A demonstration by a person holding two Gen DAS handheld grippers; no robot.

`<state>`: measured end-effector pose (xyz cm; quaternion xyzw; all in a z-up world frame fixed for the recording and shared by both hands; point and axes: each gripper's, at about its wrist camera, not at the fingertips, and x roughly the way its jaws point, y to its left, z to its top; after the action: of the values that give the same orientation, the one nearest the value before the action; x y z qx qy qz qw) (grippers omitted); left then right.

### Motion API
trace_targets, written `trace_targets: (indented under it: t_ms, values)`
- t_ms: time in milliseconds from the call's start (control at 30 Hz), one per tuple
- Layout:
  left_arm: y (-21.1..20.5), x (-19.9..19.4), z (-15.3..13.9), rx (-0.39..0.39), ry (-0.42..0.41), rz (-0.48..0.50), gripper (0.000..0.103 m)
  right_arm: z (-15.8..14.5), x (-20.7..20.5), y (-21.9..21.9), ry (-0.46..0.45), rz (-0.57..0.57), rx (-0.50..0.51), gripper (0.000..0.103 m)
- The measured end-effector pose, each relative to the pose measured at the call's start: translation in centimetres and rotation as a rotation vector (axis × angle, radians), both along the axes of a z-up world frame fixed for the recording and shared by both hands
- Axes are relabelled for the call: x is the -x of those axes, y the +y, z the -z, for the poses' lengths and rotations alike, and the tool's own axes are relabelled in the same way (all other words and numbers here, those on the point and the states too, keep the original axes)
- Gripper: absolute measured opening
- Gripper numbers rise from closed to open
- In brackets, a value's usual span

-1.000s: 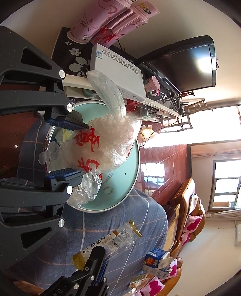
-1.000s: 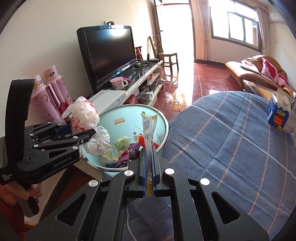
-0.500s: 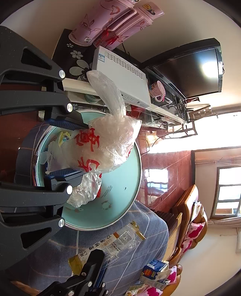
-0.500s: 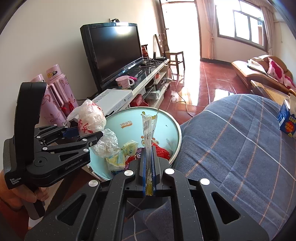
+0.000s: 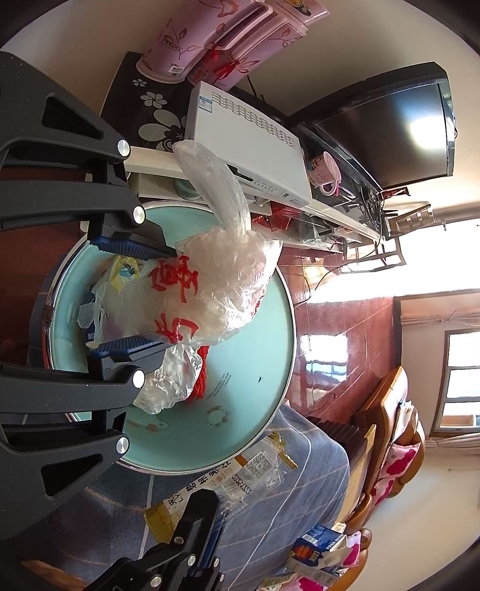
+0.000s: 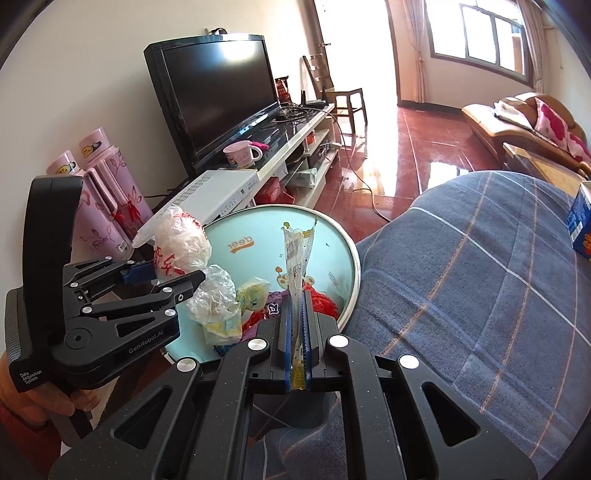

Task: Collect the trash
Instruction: 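Carry the plastic bag and snack packet over the bin with both tools, then open the right tool to drop the packet while the left tool drops the bag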

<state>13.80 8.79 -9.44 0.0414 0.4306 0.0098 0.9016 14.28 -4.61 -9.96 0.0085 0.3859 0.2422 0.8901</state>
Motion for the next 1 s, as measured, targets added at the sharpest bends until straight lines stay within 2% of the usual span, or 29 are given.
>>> trace_targets:
  t_ms: [533, 667, 1000]
  values:
    - [0.5, -1.2, 1.0, -0.023, 0.028, -0.018, 0.037, 2.1, -4.3, 2.1, 0.057, -0.012, 0.018, 0.007]
    - [0.6, -1.3, 1.2, -0.024, 0.035, -0.021, 0.037, 2.3, -4.6, 2.3, 0.061, -0.021, 0.012, 0.018]
    - [0.2, -1.6, 1.4, -0.032, 0.038, -0.012, 0.037, 1.5, -4.1, 0.6, 0.033, 0.022, 0.000, 0.018]
